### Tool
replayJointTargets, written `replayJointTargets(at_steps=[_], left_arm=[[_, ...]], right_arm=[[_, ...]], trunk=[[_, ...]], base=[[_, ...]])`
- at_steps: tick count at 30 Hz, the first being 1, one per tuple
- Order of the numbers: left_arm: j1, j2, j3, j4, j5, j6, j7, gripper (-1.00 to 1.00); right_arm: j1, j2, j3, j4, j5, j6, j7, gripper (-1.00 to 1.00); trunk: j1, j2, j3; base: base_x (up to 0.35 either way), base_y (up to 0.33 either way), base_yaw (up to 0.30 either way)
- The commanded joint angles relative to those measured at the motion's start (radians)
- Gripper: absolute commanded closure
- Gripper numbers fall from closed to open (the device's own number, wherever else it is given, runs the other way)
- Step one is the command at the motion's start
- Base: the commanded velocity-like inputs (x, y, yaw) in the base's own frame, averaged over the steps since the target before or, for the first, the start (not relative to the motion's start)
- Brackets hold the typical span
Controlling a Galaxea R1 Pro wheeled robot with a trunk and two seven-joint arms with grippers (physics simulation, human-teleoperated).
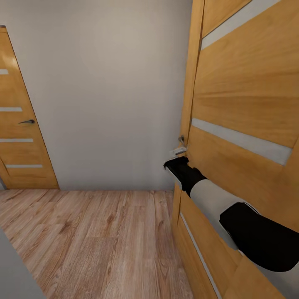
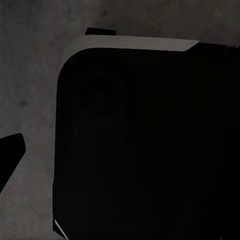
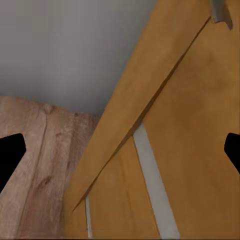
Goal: Move the two storage containers from the living room to the garage. In the garage, place one container on the floor and stack the other container on top of it (either order is fine).
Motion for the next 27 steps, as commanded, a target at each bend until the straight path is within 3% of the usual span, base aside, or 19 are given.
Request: replayJointTargets(at_steps=[1,3,4,6,20,27], left_arm=[[0.0,0.0,0.0,-0.001,0.01,0.0,0.001,-1.0],[0.0,0.0,0.0,-0.001,0.01,0.0,0.002,-1.0],[0.0,0.0,0.0,-0.001,0.01,0.0,0.002,-1.0],[0.0,0.0,0.0,-0.001,0.01,0.0,0.002,-1.0],[0.0,0.0,0.0,-0.001,0.012,0.0,0.002,-1.0],[0.0,0.0,-0.001,0.0,0.01,0.0,0.0,-1.0]], right_arm=[[-0.001,0.0,0.007,0.0,-0.016,0.001,0.024,-1.0],[-0.001,0.0,0.007,0.0,-0.022,-0.001,0.069,-1.0],[-0.001,0.0,0.007,0.007,-0.026,-0.002,0.123,-1.0],[-0.001,0.0,0.007,0.014,-0.027,-0.008,0.14,-1.0],[-0.001,0.0,0.007,0.019,-0.027,-0.009,0.142,-1.0],[0.0,0.0,0.008,0.021,-0.019,-0.011,0.123,-1.0]], trunk=[[0.0,-0.001,-0.001],[0.0,-0.001,-0.001],[0.0,-0.001,-0.001],[0.0,-0.001,-0.001],[0.0,-0.001,-0.001],[0.0,-0.001,-0.001]], base=[[0.0,0.0,0.0],[0.0,0.0,0.0],[0.0,0.0,0.0],[0.0,0.0,0.0],[0.002,0.0,0.0],[0.235,0.0,0.0]])
